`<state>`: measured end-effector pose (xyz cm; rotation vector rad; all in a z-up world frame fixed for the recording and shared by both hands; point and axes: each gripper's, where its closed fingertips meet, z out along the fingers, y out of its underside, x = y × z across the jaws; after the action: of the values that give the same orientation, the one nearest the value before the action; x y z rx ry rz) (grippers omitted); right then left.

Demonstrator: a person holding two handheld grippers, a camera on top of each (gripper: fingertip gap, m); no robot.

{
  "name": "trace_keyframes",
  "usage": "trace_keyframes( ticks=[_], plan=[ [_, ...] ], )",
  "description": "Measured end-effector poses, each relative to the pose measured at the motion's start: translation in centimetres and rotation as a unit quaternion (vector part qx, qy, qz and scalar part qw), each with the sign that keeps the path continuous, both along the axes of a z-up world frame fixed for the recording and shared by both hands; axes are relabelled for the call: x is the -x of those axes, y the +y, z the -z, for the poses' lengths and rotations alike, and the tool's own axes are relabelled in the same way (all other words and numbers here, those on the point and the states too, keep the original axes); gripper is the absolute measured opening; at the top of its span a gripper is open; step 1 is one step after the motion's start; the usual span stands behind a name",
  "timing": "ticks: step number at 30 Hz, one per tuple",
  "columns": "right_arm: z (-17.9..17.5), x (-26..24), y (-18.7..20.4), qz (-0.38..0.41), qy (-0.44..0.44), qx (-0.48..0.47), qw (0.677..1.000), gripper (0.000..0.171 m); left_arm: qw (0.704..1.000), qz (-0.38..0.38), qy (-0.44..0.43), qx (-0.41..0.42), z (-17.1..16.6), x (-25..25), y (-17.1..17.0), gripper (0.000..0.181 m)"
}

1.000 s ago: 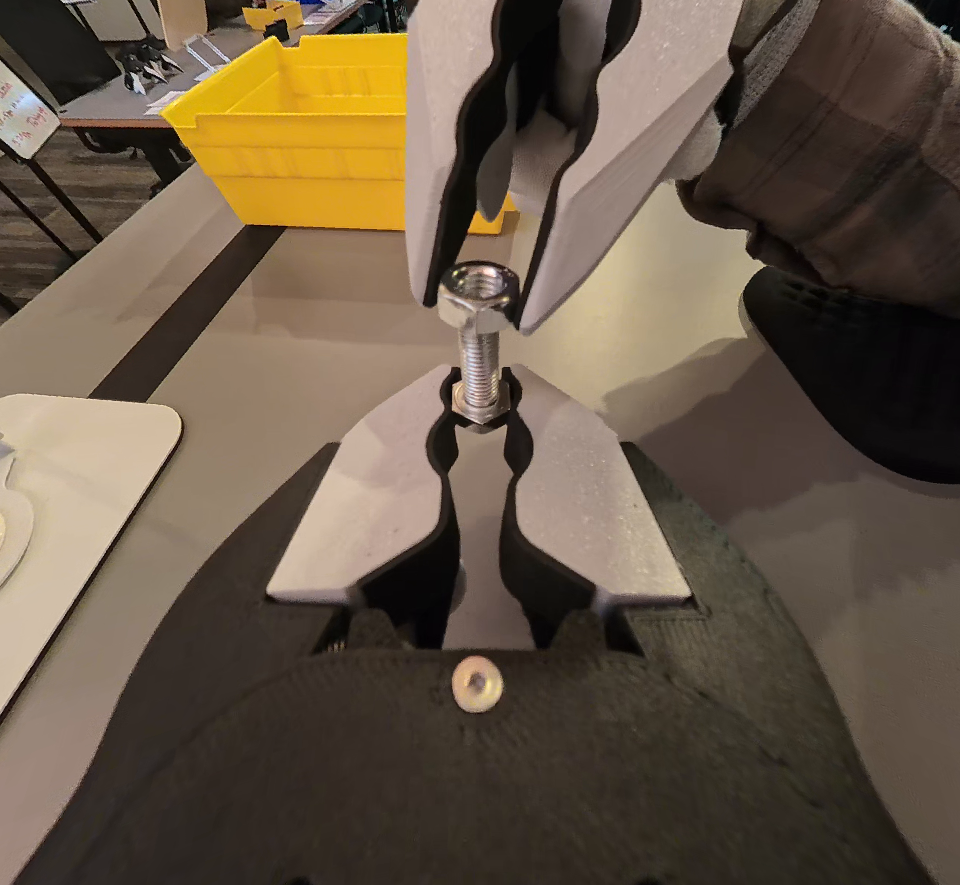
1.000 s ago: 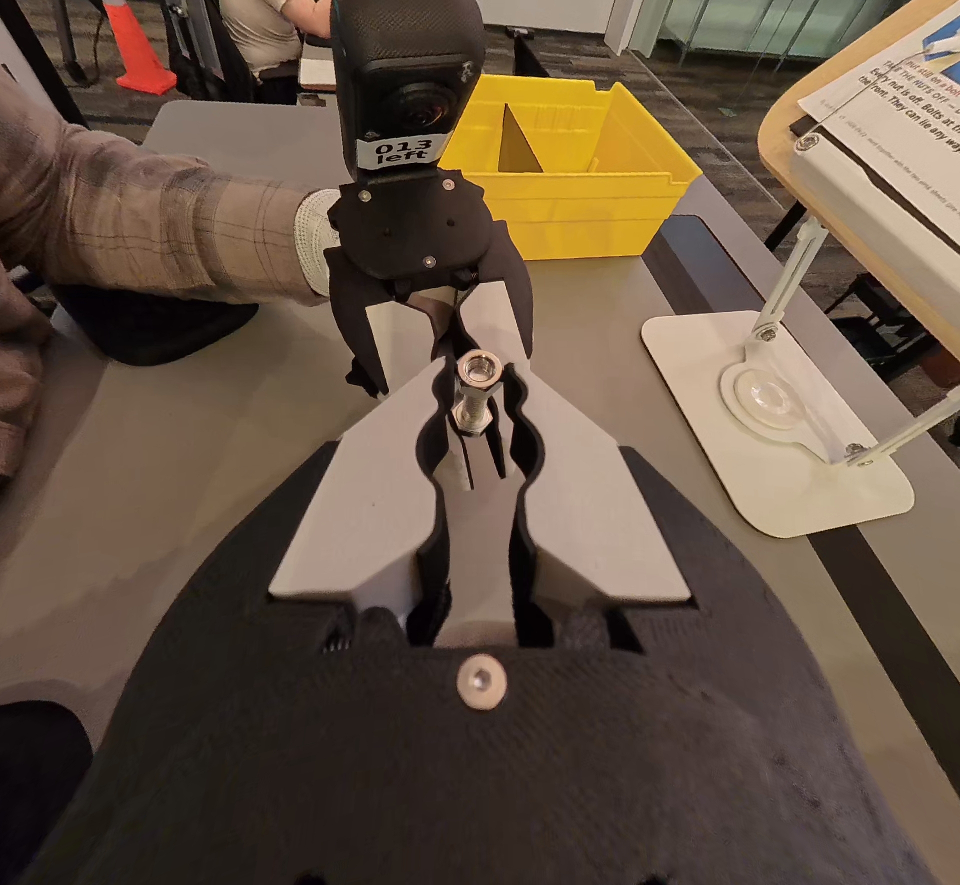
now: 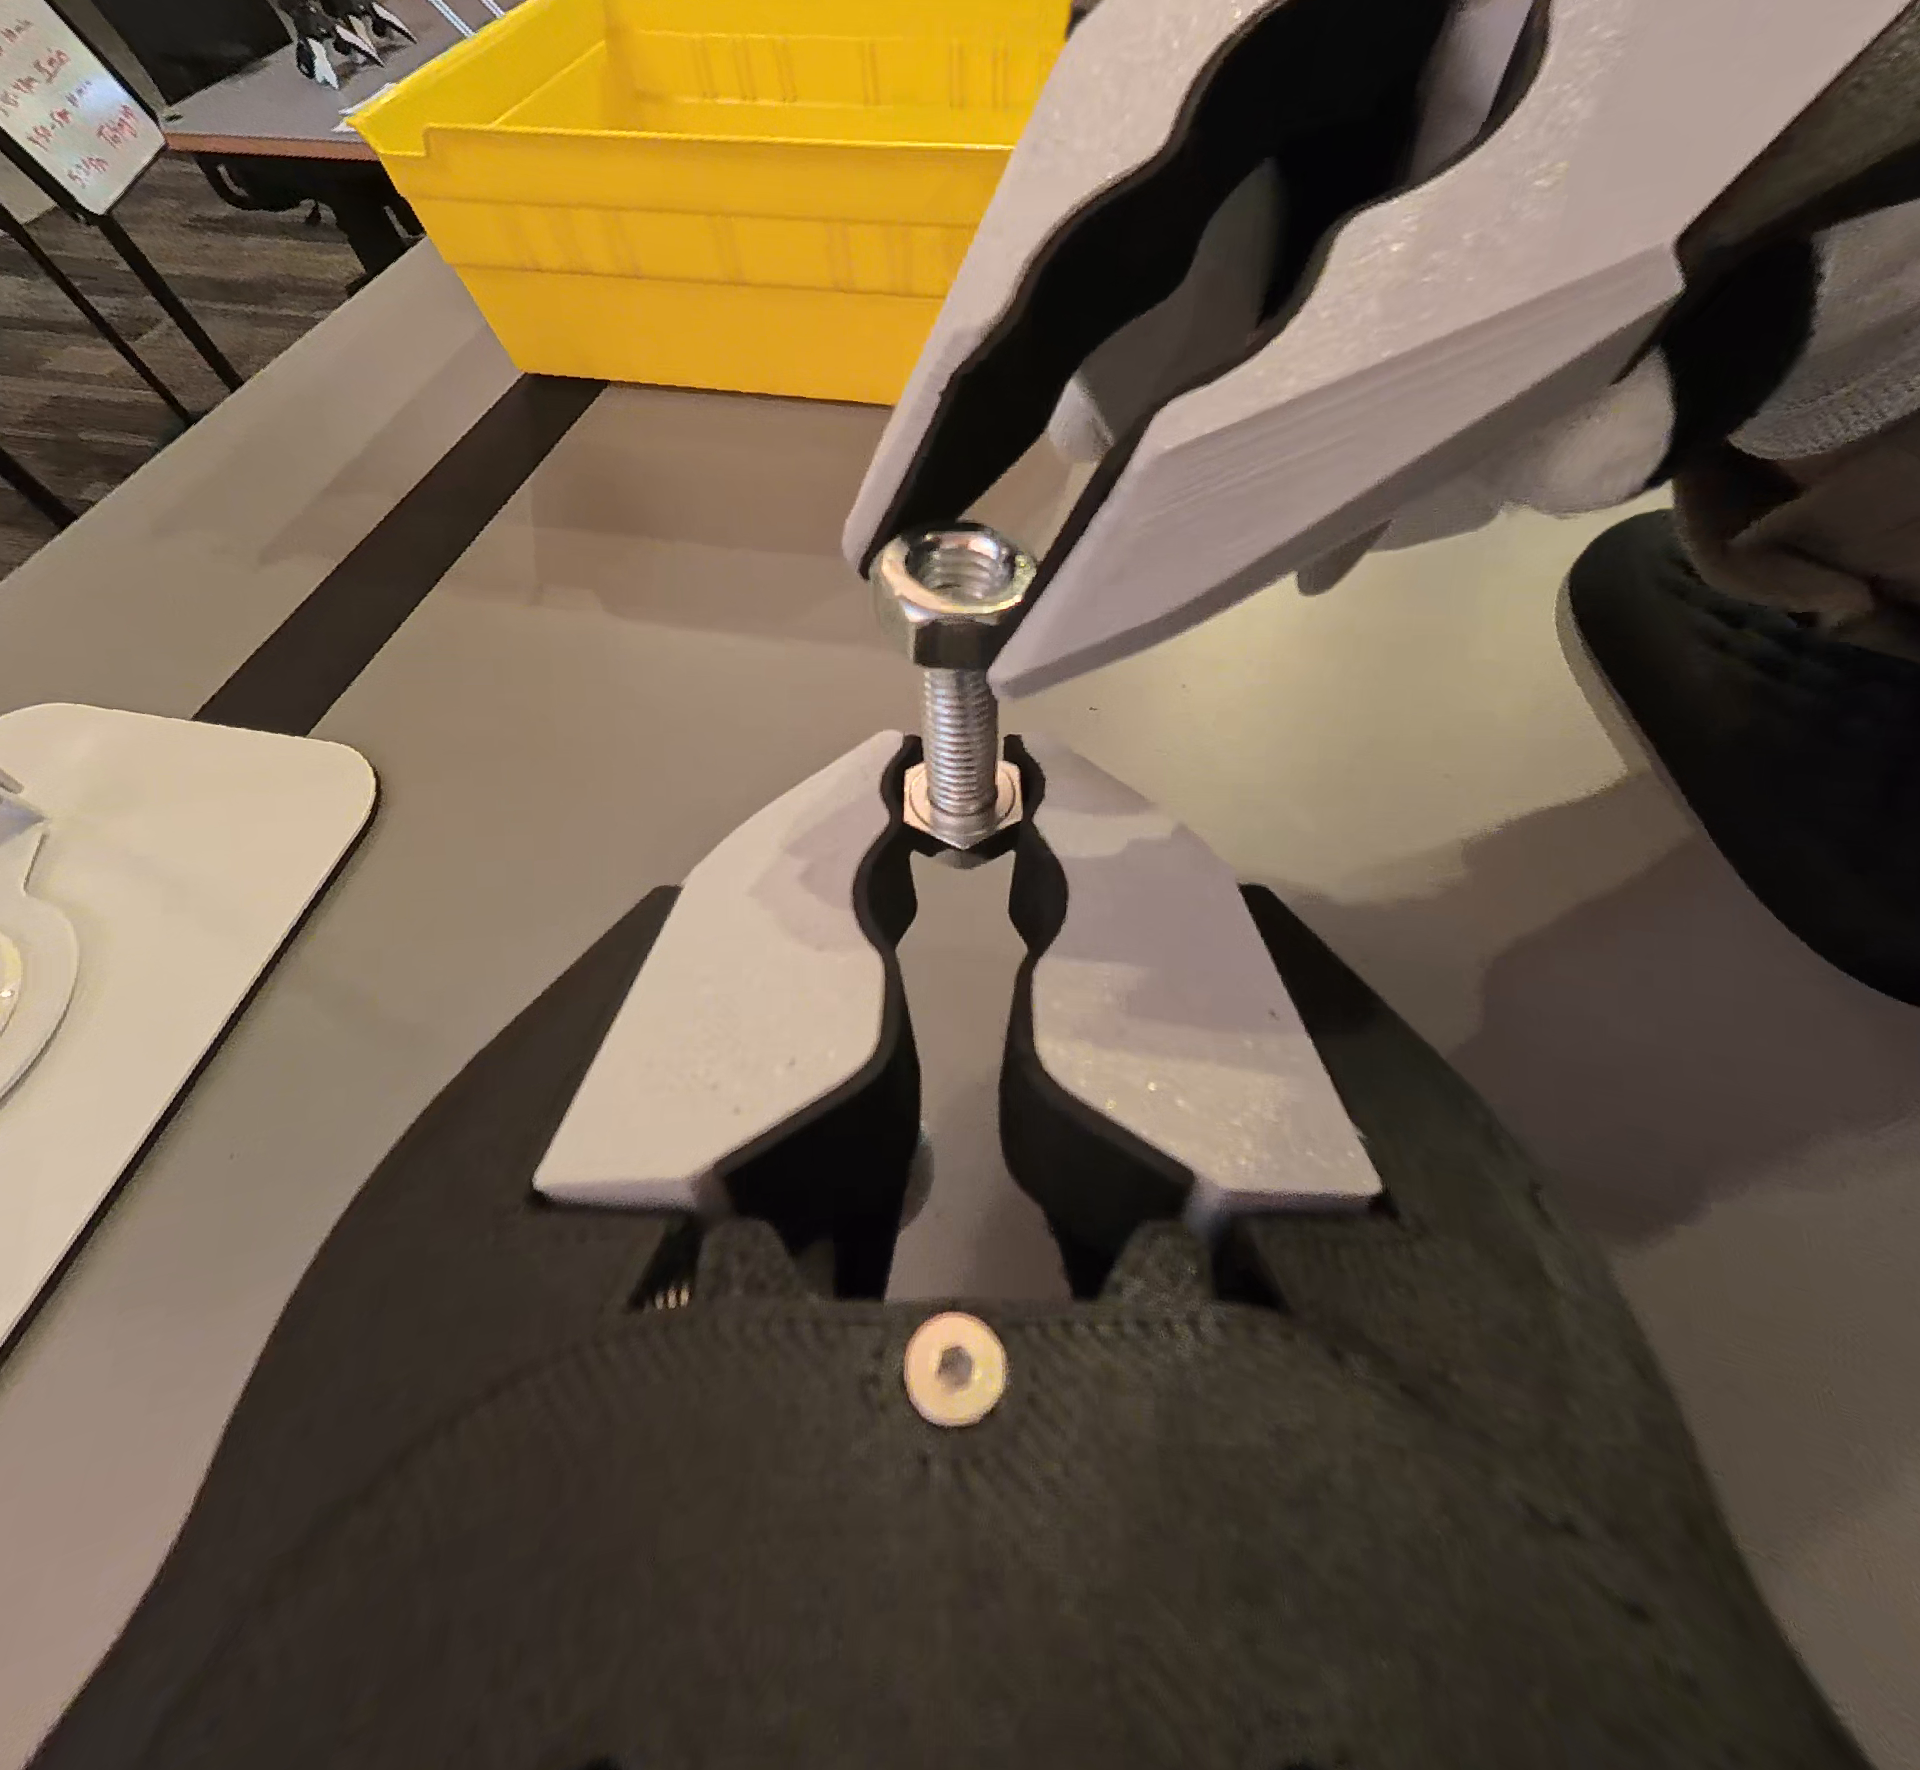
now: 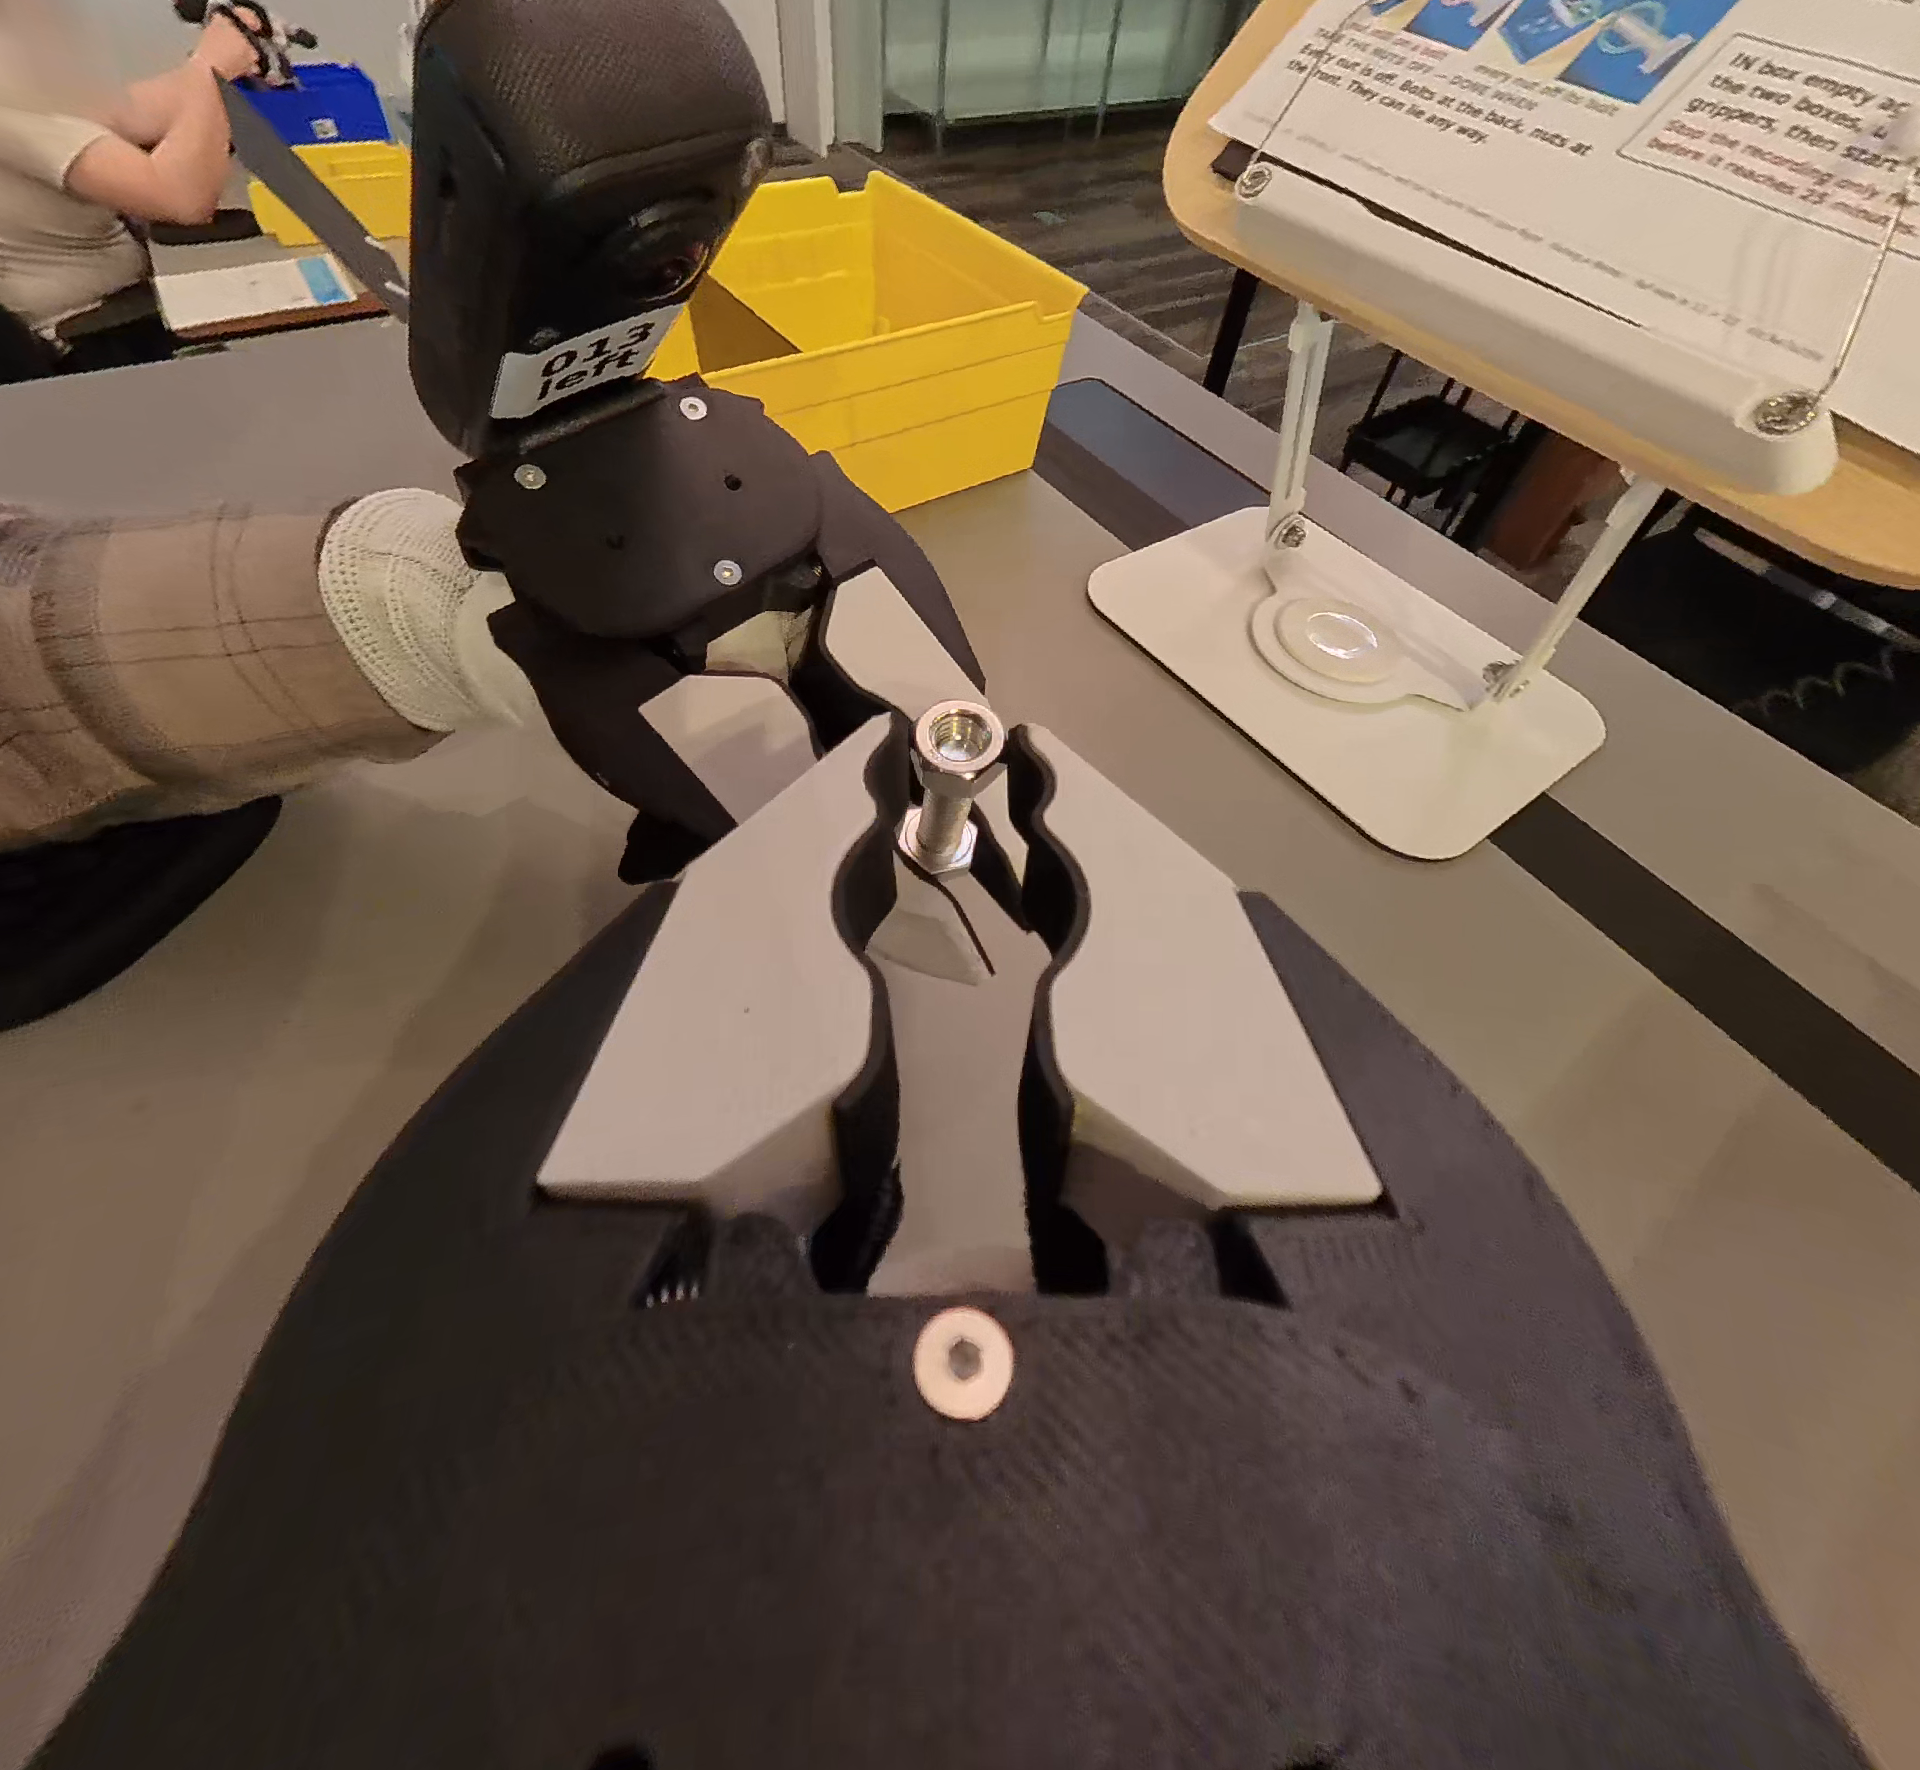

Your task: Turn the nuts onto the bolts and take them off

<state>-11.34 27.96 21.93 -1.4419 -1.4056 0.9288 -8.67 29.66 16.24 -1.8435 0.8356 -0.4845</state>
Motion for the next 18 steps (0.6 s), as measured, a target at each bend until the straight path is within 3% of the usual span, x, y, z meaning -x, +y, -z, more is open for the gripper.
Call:
trace_keyframes(
  ticks=[18],
  plan=[
    [-0.37, -0.17, 0.55, 0.068, 0.071, 0.061, 0.993, 0.017, 1.0, -0.01, -0.016, -0.007, -0.32, -0.08, 0.3, 0.014]
  ],
)
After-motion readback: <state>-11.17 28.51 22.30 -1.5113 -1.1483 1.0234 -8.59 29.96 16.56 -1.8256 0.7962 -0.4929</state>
